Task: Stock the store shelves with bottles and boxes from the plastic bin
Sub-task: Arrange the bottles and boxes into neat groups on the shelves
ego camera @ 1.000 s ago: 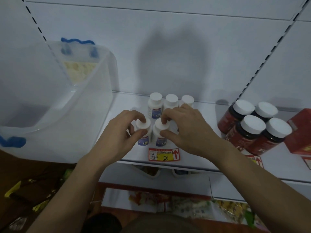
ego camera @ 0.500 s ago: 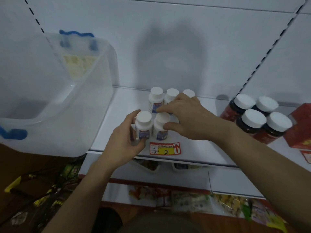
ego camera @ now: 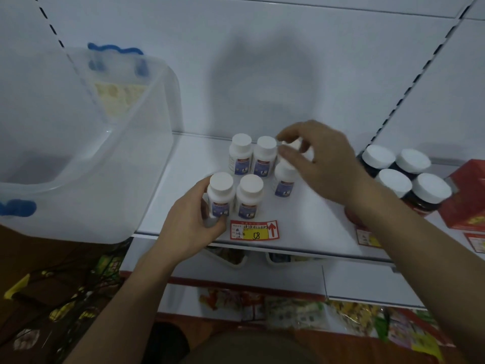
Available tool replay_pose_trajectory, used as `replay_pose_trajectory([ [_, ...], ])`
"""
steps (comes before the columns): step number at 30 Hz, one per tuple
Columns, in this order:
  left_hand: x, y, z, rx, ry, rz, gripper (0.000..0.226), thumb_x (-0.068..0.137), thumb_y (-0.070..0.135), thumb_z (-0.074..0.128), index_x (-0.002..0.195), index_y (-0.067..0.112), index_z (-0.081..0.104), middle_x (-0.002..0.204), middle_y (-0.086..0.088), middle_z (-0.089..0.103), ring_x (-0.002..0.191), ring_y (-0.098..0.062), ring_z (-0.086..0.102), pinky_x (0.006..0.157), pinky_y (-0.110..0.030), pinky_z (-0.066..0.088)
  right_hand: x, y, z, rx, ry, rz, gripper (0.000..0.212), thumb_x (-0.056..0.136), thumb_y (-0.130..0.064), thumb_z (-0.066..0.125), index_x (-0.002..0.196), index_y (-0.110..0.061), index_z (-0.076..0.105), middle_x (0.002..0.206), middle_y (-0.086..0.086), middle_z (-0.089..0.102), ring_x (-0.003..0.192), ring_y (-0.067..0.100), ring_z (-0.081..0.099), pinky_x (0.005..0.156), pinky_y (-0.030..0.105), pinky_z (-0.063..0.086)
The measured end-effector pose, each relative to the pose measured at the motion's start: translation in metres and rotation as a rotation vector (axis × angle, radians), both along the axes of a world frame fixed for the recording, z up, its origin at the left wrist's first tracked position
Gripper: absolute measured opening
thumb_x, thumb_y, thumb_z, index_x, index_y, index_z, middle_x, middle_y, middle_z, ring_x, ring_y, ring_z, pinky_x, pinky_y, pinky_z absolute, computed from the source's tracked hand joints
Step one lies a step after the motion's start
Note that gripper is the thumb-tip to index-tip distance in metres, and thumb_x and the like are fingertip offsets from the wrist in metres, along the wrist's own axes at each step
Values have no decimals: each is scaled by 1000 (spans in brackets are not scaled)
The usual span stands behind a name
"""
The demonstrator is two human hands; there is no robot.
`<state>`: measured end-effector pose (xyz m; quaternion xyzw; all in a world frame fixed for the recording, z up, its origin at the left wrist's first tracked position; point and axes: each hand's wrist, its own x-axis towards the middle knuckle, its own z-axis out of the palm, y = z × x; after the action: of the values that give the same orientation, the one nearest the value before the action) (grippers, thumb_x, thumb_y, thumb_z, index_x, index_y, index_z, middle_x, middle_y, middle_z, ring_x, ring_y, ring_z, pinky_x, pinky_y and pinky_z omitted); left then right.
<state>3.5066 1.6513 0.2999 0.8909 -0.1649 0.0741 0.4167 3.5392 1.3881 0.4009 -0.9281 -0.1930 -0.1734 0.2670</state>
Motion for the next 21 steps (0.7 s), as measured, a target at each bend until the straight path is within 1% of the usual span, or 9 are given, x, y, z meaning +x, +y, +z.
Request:
replay_pose_trajectory([
  [1,0,0,0,0,-5,3,71,79,26,78,141,31,45,90,26,57,79,-5,58,63,-6,40,1,-7,1,-3,4,-39,29,94,-41,58,113,-21,67,103,-3,63,79,5,50,77,16,39],
  [3,0,-1,0,4,-15,10,65,79,29,78,137,30,47,93,28,56,81,-1,58,63,-5,39,3,-16,-2,-113,110,-55,27,93,-40,65,115,-25,66,106,-4,59,78,5,48,77,21,40],
  [4,0,-1,0,13,-14,16,62,80,30,78,134,30,48,91,27,56,80,-2,57,62,-6,39,3,-17,-5,-169,192,-43,28,91,-38,68,117,-27,65,110,-4,56,80,7,48,79,25,38],
  [6,2,-1,-1,34,-4,32,56,80,31,78,128,31,49,84,23,57,77,-5,57,59,-9,37,3,-15,-10,-207,311,-17,29,90,-32,71,118,-30,63,116,-3,49,80,9,50,80,23,36],
  [9,3,0,-2,41,8,33,50,80,31,79,121,32,49,80,18,57,74,-7,57,59,-15,36,6,-10,-12,-143,311,-26,21,91,-19,68,105,-32,61,116,-1,47,78,1,53,73,15,34],
  [12,3,-1,-2,47,8,30,45,81,31,79,113,35,48,78,17,58,72,-7,57,59,-16,38,10,-10,-13,-109,317,-56,22,88,-17,70,96,-33,59,112,-2,47,77,1,54,71,6,31],
  [15,3,0,-3,44,8,28,41,80,31,80,108,35,50,78,16,59,71,-8,56,59,-19,40,11,-10,-18,-130,311,-78,22,85,-17,74,92,-29,57,98,-5,47,78,9,53,69,6,29],
  [17,3,1,-3,41,13,25,40,80,31,80,107,36,50,77,16,59,70,-8,57,59,-20,40,11,-11,-21,-137,308,-91,23,85,-19,75,92,-28,55,92,-8,45,77,6,49,67,6,29],
  [21,3,1,-3,32,20,21,41,79,28,81,105,37,50,76,16,59,71,-7,56,59,-19,39,3,-11,-18,-126,275,-78,29,84,-24,76,98,-31,51,95,-6,51,74,2,49,64,6,30],
])
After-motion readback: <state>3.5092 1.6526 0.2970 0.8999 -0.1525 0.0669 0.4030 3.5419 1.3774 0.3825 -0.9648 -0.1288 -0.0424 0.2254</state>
